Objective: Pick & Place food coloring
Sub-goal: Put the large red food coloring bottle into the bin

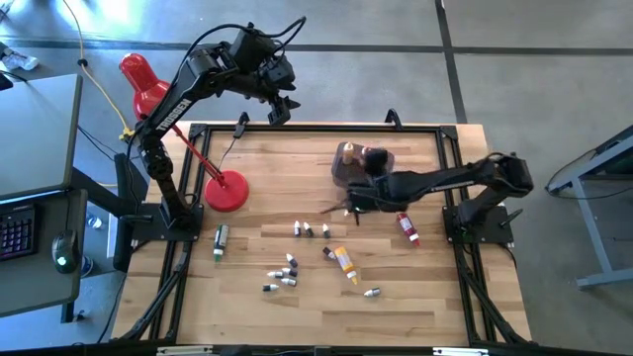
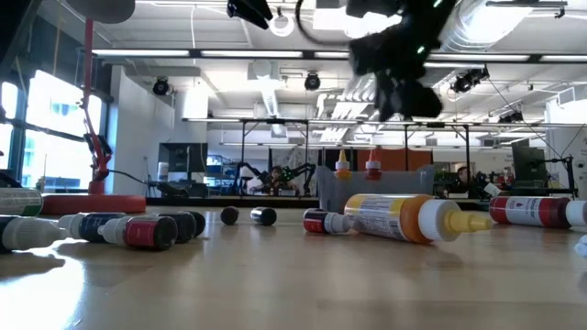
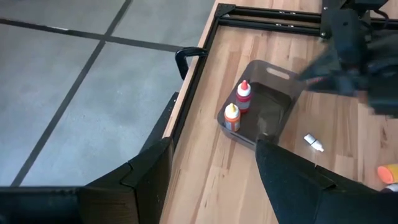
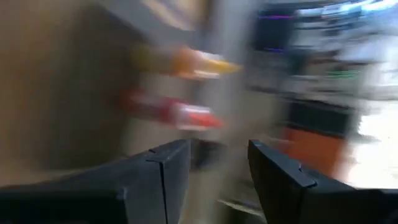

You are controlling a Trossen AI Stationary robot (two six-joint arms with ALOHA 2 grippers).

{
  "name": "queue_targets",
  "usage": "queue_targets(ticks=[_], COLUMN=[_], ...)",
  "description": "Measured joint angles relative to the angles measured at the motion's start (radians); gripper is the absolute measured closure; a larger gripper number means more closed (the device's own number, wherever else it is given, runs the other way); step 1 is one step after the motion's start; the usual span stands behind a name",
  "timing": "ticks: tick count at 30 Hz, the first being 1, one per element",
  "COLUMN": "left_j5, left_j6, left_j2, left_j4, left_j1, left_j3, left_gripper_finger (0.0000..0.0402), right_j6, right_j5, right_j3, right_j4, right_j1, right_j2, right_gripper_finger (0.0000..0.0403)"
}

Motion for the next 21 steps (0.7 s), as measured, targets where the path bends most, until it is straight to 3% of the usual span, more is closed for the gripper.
queue_targets(ticks=[5, 9, 14, 18, 21], left_j5=[0.0, 0.0, 0.0, 0.036, 0.062], left_j6=[0.0, 0.0, -0.001, -0.025, -0.027], left_j2=[0.0, 0.0, 0.0, 0.0, 0.0], left_j4=[-0.001, 0.002, 0.019, 0.045, 0.066], left_j1=[0.0, 0.0, 0.0, 0.0, 0.0], left_j3=[0.0, 0.0, 0.0, 0.0, 0.0], left_gripper_finger=[0.0176, 0.0176, 0.0176, 0.0176, 0.0176], right_j6=[0.522, 0.872, 1.186, 1.395, 1.433], right_j5=[-0.562, -0.802, -0.973, -0.957, -0.911], right_j3=[0.0, -0.036, -0.164, -0.25, -0.289], right_j4=[-0.266, -0.362, -0.331, -0.305, -0.273], right_j1=[0.036, 0.101, 0.193, 0.242, 0.25], right_j2=[-0.032, -0.033, -0.032, -0.032, -0.032], right_gripper_finger=[0.0246, 0.0249, 0.0254, 0.0254, 0.0254])
